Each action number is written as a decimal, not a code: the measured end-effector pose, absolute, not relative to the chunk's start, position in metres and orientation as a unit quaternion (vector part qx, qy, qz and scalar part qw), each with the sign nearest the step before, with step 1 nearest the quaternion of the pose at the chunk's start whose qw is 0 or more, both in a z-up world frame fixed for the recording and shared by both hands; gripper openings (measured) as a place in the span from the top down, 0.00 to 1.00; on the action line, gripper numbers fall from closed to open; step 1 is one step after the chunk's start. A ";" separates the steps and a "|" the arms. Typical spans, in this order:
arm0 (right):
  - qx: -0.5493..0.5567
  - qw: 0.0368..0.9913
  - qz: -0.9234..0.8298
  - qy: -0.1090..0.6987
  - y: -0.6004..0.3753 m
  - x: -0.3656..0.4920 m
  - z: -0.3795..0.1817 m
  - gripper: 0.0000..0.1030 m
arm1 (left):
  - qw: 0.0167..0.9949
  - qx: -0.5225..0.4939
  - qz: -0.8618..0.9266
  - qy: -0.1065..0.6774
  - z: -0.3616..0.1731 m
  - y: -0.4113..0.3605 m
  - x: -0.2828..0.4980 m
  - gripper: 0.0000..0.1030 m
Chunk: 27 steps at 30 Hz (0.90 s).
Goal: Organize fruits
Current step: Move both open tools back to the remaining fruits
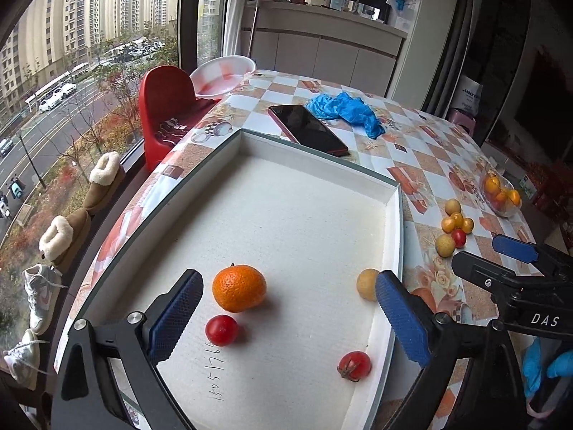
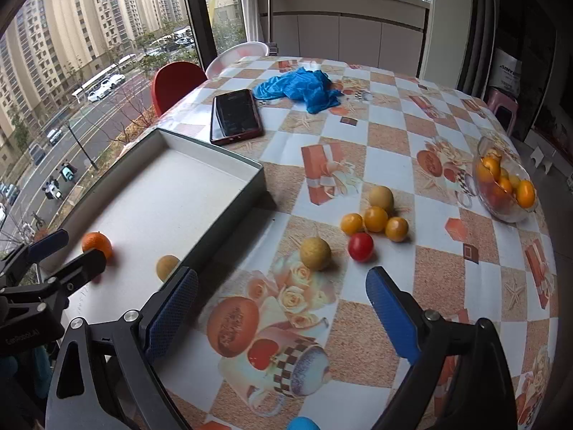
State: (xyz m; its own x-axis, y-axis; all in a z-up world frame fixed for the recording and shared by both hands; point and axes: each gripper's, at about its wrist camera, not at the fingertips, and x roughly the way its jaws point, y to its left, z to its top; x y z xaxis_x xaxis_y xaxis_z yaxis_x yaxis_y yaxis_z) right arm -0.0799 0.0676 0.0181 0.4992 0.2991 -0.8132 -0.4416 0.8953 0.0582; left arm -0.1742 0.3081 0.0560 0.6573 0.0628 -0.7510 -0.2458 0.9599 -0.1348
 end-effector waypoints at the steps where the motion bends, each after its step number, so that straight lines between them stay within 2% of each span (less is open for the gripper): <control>1: -0.076 0.861 0.204 0.459 0.057 -0.078 0.014 0.07 | 0.904 -0.109 0.080 0.405 0.058 0.303 -0.173 0.05; 14: -0.068 0.856 0.098 0.503 -0.046 -0.070 -0.032 0.07 | 0.904 -0.040 0.005 0.426 0.066 0.217 -0.151 0.05; 16: -0.057 0.861 0.099 0.496 -0.057 -0.071 -0.033 0.07 | 0.902 -0.025 -0.003 0.432 0.065 0.203 -0.146 0.05; 18: -0.060 0.862 0.092 0.494 -0.063 -0.072 -0.034 0.00 | 0.899 -0.013 -0.009 0.438 0.062 0.190 -0.139 0.05; 27: -0.059 0.887 0.106 0.445 -0.068 -0.083 -0.039 0.00 | 0.888 0.036 -0.019 0.458 0.045 0.151 -0.102 0.05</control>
State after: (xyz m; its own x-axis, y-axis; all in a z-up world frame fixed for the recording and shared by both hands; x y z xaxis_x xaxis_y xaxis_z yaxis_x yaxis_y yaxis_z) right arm -0.0833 -0.0681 -0.0395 0.5808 0.1365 -0.8025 -0.2408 0.9705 -0.0092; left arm -0.1023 0.1513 0.0452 0.5798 -0.0007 -0.8147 0.0665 0.9967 0.0464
